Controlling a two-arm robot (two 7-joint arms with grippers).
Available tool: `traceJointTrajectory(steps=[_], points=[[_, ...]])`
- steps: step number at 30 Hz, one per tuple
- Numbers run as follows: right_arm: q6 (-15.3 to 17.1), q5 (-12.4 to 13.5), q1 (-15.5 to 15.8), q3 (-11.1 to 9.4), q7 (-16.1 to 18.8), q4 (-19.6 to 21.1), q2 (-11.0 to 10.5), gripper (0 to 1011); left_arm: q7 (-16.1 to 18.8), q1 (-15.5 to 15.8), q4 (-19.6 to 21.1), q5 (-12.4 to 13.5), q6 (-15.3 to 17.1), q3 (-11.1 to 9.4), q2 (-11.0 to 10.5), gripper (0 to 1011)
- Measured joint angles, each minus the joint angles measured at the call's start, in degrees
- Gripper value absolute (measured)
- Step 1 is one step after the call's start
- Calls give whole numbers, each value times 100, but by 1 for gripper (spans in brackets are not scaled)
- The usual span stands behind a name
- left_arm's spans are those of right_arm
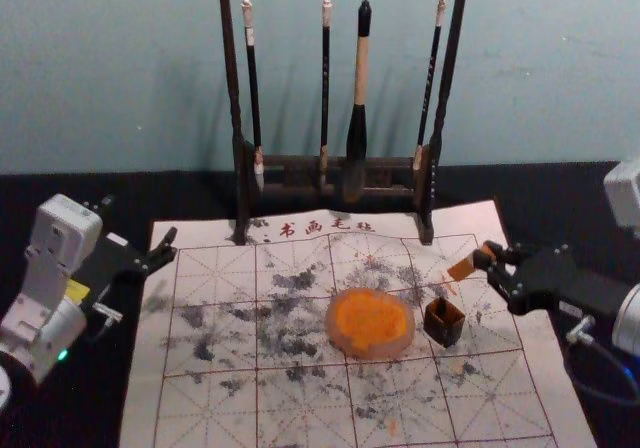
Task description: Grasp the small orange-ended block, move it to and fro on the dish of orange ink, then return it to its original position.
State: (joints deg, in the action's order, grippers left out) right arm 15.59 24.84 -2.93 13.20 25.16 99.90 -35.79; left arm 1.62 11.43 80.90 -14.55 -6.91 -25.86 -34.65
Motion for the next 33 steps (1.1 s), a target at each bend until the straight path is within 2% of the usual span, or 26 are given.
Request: traceJointTrajectory(steps=[3, 7, 9, 10, 13, 16, 20, 23, 26, 33], points=[[212, 259, -125, -67, 183, 105, -156, 79, 0, 0, 0, 0, 0, 0, 0, 1001], [425, 470, -253, -85, 409, 176, -318, 79, 0, 0, 0, 0, 0, 0, 0, 1001], [619, 645, -379, -74, 664, 207, -475, 79, 0, 0, 0, 0, 0, 0, 0, 1001], [751, 752, -476, -39, 863, 213, -584, 79, 0, 0, 0, 0, 0, 0, 0, 1001], [948, 882, -637, 43, 1147, 208, -744, 79, 0, 0, 0, 0, 0, 0, 0, 1001], [1181, 1013, -925, 273, 1674, 127, -1005, 79, 0, 0, 0, 0, 0, 0, 0, 1001], [1217, 981, -1147, 525, 2078, 64, -1205, 79, 0, 0, 0, 0, 0, 0, 0, 1001], [1070, 737, -1348, 819, 2341, 26, -1364, 79, 0, 0, 0, 0, 0, 0, 0, 1001], [957, 550, -1486, 1021, 2412, -16, -1418, 79, 0, 0, 0, 1, 0, 0, 0, 1001], [871, 339, -1731, 1339, 2445, -160, -1403, 79, 0, 0, 0, 0, 0, 0, 0, 1001]])
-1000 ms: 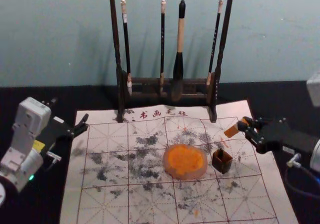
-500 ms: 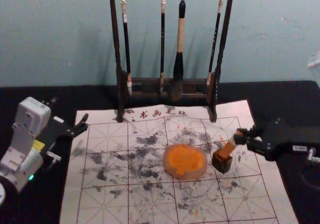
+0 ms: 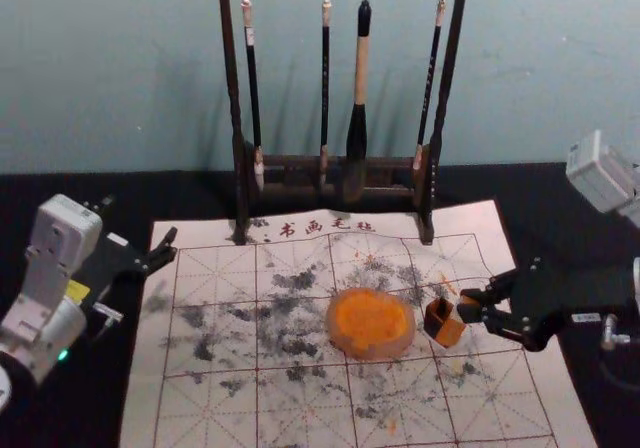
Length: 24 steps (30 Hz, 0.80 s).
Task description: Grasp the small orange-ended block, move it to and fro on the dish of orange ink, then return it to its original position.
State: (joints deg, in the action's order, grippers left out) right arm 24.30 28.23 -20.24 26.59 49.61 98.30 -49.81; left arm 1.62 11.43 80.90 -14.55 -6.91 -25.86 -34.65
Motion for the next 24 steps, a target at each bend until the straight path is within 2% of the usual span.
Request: traceJointTrajectory(steps=[8, 24], points=[[-68, -117, -221, 255, -55, -163, 101, 79, 0, 0, 0, 0, 0, 0, 0, 1001], [-116, -510, -832, 848, -479, -826, 627, 79, 0, 0, 0, 0, 0, 0, 0, 1001]])
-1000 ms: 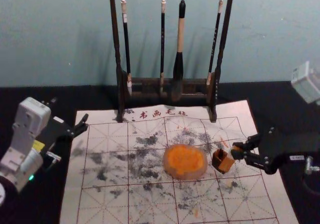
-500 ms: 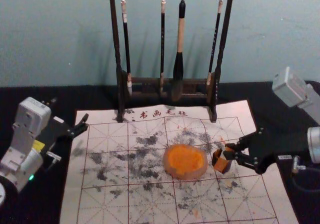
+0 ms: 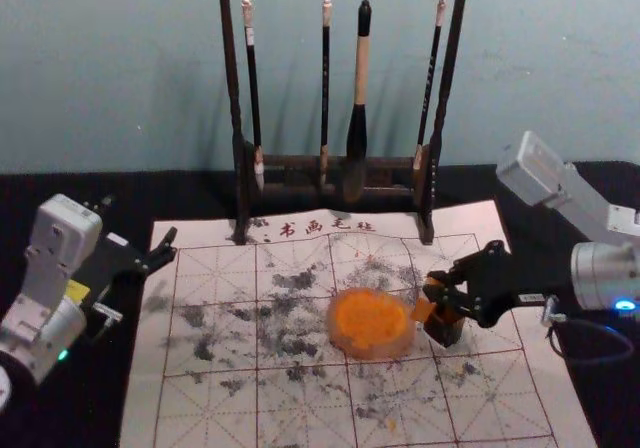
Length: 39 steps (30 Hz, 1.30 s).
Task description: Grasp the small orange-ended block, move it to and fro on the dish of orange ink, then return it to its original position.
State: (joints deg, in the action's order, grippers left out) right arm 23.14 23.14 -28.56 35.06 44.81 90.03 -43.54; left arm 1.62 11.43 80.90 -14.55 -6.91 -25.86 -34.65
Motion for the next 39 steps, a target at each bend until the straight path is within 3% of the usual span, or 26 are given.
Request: traceJointTrajectory(steps=[14, 39], points=[[-66, -240, -434, 490, -47, -519, 373, 79, 0, 0, 0, 0, 0, 0, 0, 1001], [-262, -586, -789, 923, 9, -954, 858, 79, 0, 0, 0, 0, 0, 0, 0, 1001]])
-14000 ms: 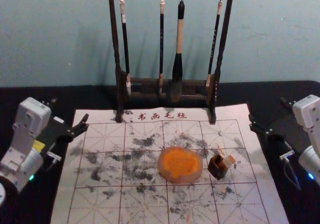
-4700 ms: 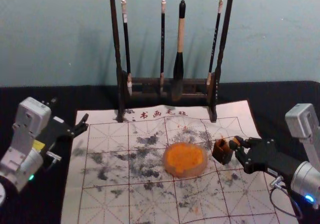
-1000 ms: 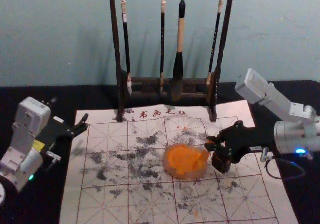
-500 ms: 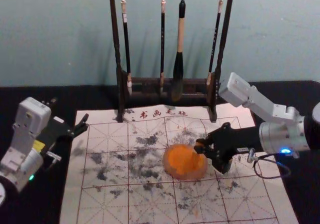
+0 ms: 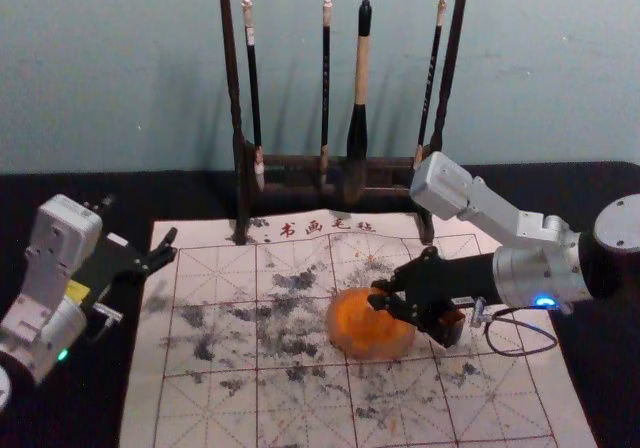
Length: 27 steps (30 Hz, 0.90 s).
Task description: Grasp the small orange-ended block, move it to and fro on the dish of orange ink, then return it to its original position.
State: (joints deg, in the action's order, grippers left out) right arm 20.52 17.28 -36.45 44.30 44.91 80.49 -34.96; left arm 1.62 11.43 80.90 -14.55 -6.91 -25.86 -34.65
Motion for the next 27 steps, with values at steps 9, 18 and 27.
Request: traceJointTrajectory(steps=[9, 18, 27], points=[[-36, -96, -86, 87, 26, -174, 168, 79, 0, 0, 0, 0, 0, 0, 0, 1001], [-39, -190, -161, 131, 33, -325, 271, 79, 0, 0, 0, 0, 0, 0, 0, 1001], [-37, -241, -218, 123, 30, -438, 328, 79, 0, 0, 0, 0, 0, 0, 0, 1001]])
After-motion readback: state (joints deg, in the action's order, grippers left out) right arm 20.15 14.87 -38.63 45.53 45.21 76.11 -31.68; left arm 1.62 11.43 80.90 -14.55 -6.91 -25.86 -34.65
